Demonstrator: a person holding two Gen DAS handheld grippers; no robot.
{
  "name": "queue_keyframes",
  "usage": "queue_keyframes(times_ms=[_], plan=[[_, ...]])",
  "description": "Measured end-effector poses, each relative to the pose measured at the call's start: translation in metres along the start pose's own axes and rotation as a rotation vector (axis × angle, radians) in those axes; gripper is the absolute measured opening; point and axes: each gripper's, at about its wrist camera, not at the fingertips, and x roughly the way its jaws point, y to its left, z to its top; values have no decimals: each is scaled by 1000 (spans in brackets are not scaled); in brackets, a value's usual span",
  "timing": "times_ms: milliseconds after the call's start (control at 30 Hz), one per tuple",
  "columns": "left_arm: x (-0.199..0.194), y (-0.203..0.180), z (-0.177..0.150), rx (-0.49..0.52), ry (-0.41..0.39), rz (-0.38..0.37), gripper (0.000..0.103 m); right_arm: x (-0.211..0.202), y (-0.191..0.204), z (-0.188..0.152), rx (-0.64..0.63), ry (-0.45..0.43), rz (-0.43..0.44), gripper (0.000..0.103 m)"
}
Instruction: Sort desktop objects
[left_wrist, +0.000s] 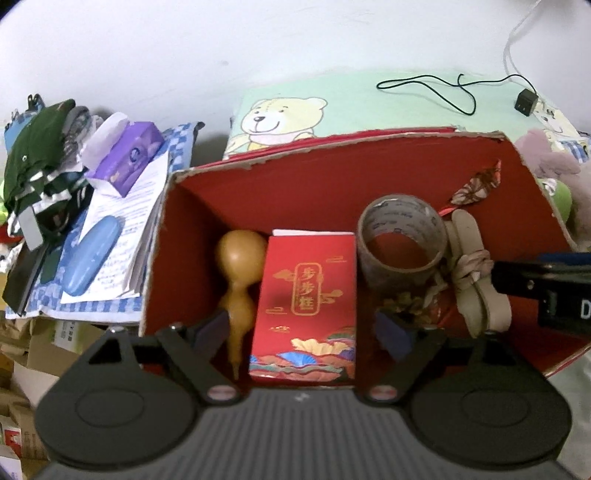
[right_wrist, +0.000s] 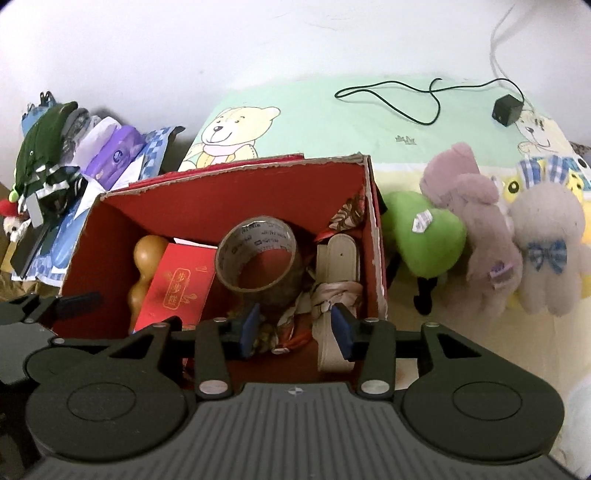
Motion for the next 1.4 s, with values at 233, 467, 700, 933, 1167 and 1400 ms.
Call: queue_keyframes(times_ms=[233,467,700,933,1167,1400], plan=[[1,9,-2,-5,1,13,92,3,5,-12,48,-20,-13,46],[7,17,-3,-33,18,11,98,5,10,-21,91,-53,-47,54],[8,18,-5,-34,27,13,99,4,13,-26,105,-58,-55,58],[10,19,-7,-46,37,4,99,4,15,-29,105,-60,-75,58],[13,21,-9,-57,45,18,99,5,17,-28,97,-56,-90,58],[4,22,-8,-75,20,35,99,1,17,-27,91,-65,-85,58]])
